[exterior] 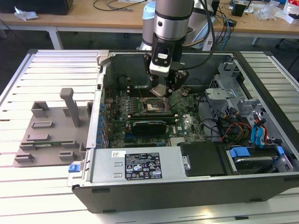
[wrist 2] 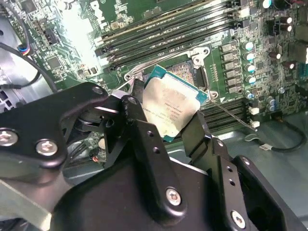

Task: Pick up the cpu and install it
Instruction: 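Place the cpu into insertion slot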

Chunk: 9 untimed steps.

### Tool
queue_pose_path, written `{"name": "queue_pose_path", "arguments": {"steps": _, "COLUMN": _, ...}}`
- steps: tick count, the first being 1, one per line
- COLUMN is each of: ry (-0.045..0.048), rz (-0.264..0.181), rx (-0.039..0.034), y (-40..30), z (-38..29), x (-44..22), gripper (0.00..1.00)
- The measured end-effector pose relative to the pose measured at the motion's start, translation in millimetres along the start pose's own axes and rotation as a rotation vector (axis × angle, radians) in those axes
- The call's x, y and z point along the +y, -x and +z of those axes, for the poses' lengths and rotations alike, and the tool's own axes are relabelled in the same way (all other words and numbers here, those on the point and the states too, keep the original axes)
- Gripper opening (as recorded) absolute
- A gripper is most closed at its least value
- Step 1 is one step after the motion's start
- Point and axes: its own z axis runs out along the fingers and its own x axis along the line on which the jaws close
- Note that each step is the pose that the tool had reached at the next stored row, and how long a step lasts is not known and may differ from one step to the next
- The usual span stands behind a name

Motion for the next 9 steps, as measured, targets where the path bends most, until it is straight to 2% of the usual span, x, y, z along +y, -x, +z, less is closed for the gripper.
{"name": "queue_pose_path", "arguments": {"steps": 7, "ry": -0.0013, "rz": 0.087, "rx": 0.002, "y": 0.0, "z": 0.1, "x": 0.0, "gripper": 0.55}}
{"name": "queue_pose_path", "arguments": {"steps": 9, "ry": -0.002, "rz": 0.128, "rx": 0.0029, "y": 0.0, "z": 0.1, "x": 0.0, "gripper": 0.55}}
